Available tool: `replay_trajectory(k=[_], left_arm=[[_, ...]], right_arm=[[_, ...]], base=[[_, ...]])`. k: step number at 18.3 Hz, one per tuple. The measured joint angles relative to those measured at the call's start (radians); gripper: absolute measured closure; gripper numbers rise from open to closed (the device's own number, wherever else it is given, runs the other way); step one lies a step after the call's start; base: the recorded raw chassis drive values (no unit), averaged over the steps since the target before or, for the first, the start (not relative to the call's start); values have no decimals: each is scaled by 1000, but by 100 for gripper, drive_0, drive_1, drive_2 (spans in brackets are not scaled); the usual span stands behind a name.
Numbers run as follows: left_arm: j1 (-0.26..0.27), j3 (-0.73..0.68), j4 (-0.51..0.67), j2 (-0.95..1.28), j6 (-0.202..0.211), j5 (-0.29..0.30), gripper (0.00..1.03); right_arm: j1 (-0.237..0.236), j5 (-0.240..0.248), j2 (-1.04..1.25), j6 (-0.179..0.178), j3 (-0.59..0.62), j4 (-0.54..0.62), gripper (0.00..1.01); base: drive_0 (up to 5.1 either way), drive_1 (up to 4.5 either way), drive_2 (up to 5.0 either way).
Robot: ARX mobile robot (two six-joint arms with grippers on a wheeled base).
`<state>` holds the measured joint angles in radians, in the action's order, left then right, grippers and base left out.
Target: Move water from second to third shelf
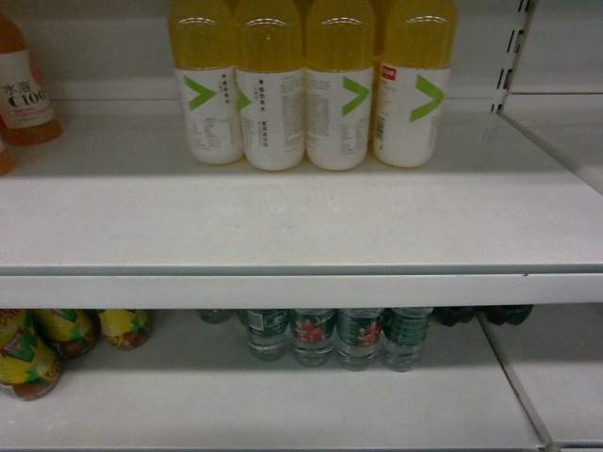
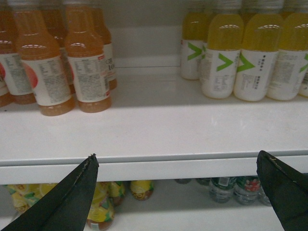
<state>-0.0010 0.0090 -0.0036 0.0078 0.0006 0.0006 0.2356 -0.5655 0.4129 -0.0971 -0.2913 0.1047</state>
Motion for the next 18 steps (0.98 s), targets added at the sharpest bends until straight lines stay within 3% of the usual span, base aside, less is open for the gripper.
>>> replay_trajectory(k=[18], left_arm=[[0,0,1,0,0,-1,5]], right_arm=[[0,-5,4,0,1,0,61]], base=[[-482,209,294]])
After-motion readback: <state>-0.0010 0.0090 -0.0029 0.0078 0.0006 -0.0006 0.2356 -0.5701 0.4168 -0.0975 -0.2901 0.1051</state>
